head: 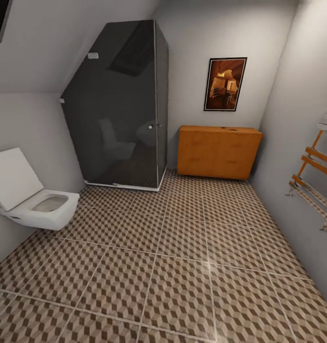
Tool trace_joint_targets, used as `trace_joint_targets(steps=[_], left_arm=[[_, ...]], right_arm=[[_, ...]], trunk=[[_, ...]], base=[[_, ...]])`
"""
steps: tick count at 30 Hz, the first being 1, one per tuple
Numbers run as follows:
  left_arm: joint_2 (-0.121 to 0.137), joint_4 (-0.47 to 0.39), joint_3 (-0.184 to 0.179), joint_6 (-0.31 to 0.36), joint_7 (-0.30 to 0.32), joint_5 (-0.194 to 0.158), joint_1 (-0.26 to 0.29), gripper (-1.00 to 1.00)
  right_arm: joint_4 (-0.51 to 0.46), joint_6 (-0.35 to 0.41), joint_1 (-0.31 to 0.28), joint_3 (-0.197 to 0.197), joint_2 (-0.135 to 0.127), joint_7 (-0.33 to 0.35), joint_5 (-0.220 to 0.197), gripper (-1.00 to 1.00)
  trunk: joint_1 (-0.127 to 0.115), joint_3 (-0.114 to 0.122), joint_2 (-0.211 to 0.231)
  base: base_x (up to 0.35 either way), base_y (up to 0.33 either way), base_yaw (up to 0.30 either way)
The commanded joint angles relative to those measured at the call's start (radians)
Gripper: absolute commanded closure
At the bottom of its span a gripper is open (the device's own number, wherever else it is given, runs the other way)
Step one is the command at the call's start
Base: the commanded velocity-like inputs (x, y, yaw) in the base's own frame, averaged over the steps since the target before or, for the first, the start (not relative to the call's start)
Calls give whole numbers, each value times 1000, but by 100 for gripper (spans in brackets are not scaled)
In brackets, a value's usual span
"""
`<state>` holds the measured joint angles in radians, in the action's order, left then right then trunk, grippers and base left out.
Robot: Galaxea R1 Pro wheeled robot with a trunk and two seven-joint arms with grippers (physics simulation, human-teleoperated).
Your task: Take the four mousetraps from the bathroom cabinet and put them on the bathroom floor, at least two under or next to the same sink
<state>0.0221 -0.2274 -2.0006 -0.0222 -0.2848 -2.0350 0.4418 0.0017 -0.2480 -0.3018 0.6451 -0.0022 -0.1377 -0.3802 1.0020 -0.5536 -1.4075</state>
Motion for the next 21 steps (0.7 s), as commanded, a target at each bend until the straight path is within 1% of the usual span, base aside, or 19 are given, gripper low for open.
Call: trace_joint_targets(steps=[1,5,15,21], left_arm=[[1,-4,-6,-2,-7,-4,1,-100],[1,-4,-6,-2,-7,-4,1,-100],[1,-4,-6,-2,-7,-4,1,-100],[1,-4,-6,-2,-7,-4,1,-100]], right_arm=[[0,-2,0,8,0,-2,-7,-100],[0,-2,0,8,1,-3,-8,-100],[0,-3,0,8,-3,-2,-8,-100],[0,-3,0,8,-4,-2,-8,-100]], trunk=[[0,-1,-1],[0,-3,-1],[0,-19,-1],[0,-28,-1]], base=[[0,0,-45],[0,0,-21],[0,0,-3],[0,0,-89]])
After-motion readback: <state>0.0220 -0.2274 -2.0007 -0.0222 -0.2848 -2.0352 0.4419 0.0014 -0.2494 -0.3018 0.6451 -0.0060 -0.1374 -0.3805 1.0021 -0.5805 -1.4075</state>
